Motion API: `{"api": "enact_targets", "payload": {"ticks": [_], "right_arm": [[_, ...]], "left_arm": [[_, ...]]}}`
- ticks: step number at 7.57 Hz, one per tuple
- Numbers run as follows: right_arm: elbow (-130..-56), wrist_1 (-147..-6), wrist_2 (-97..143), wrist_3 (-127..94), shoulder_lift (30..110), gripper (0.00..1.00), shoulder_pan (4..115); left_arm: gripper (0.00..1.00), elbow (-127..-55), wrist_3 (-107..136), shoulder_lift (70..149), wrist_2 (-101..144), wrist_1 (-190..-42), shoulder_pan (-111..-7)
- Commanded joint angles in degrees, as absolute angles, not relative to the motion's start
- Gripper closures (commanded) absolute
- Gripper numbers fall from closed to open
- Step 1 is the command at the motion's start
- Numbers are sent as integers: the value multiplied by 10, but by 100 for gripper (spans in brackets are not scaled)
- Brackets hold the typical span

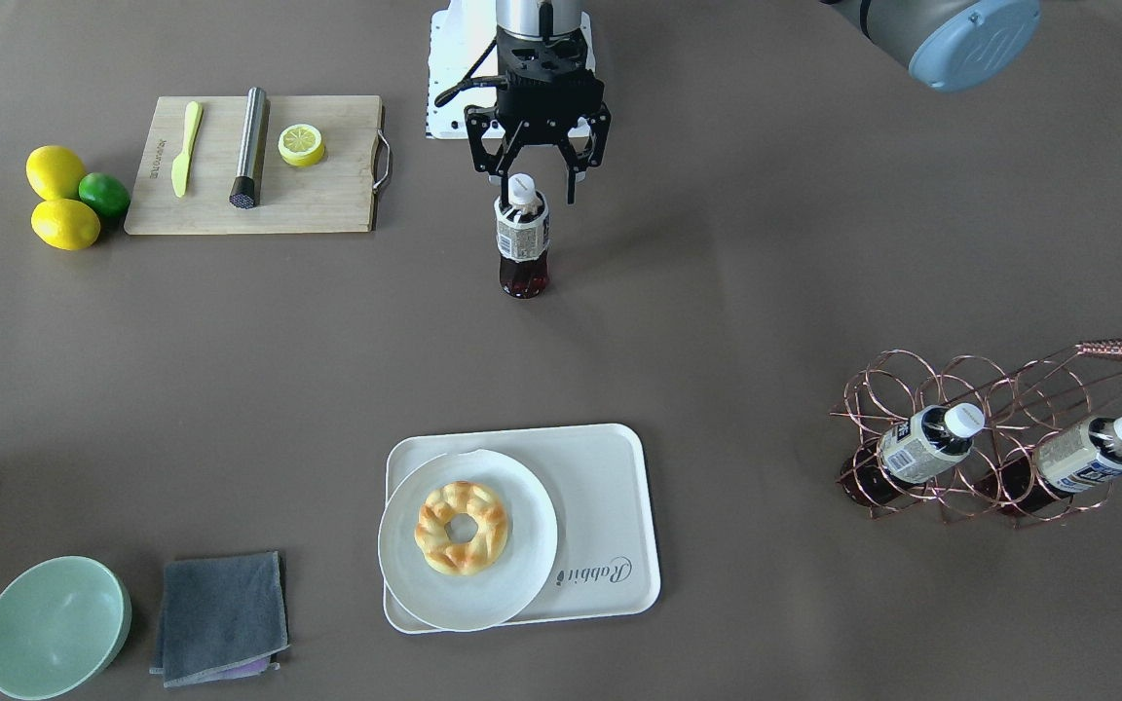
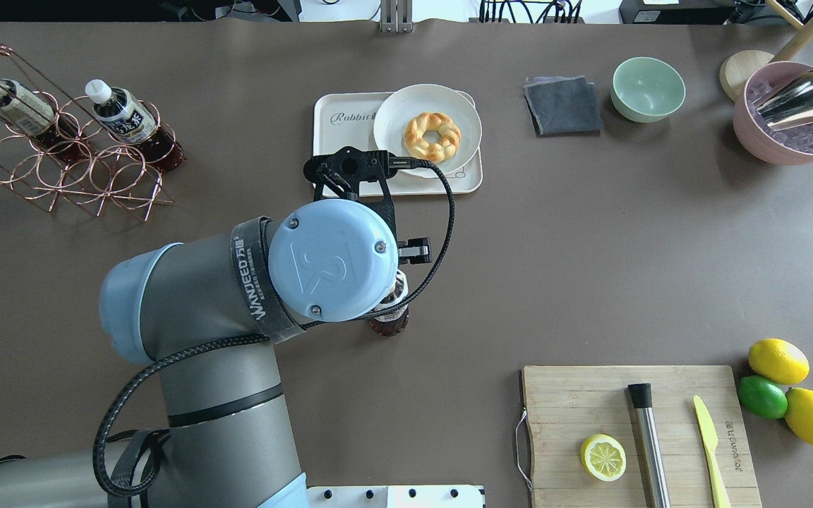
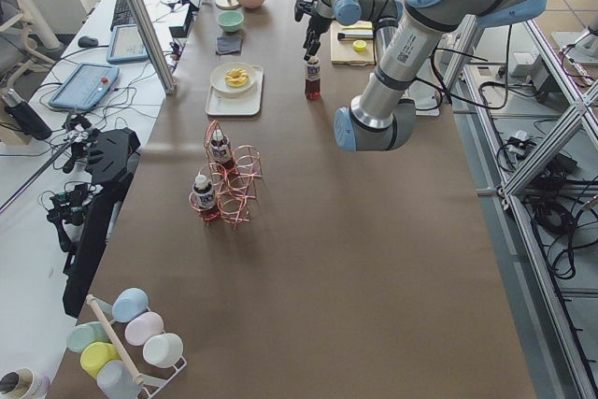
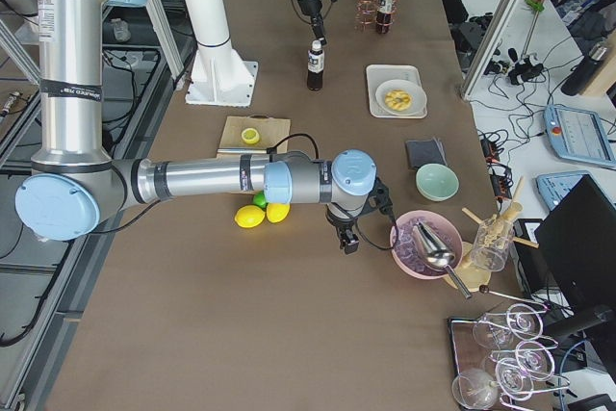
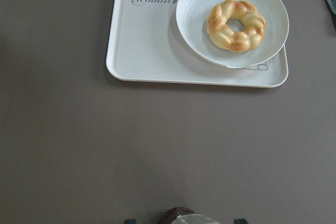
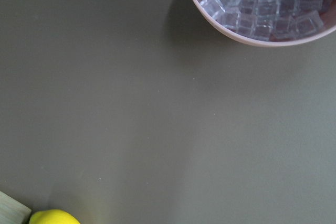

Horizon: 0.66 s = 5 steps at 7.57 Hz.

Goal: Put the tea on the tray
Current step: 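Carry the tea bottle toward the robot and set it upright on the table, then release the bottle and withdraw the left gripper while the right gripper reaches toward it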

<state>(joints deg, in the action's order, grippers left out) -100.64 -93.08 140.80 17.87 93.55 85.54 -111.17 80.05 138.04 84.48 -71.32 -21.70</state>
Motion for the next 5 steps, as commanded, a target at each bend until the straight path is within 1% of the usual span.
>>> {"api": "enact_targets", "payload": {"ticks": [1,3,5], "right_arm": [[-1095,-932,1410,52,910,0,825],[-1148,-933,1404,-139,850,0,766],[-1218,-935,1355,-370,783,2,657]], "left_arm": [[17,-1146,776,1377,861,-711,-239],[17,-1174,698,1330,1009,-712,-353],[17,-1206,591,1268,1092,-710,-445]]}}
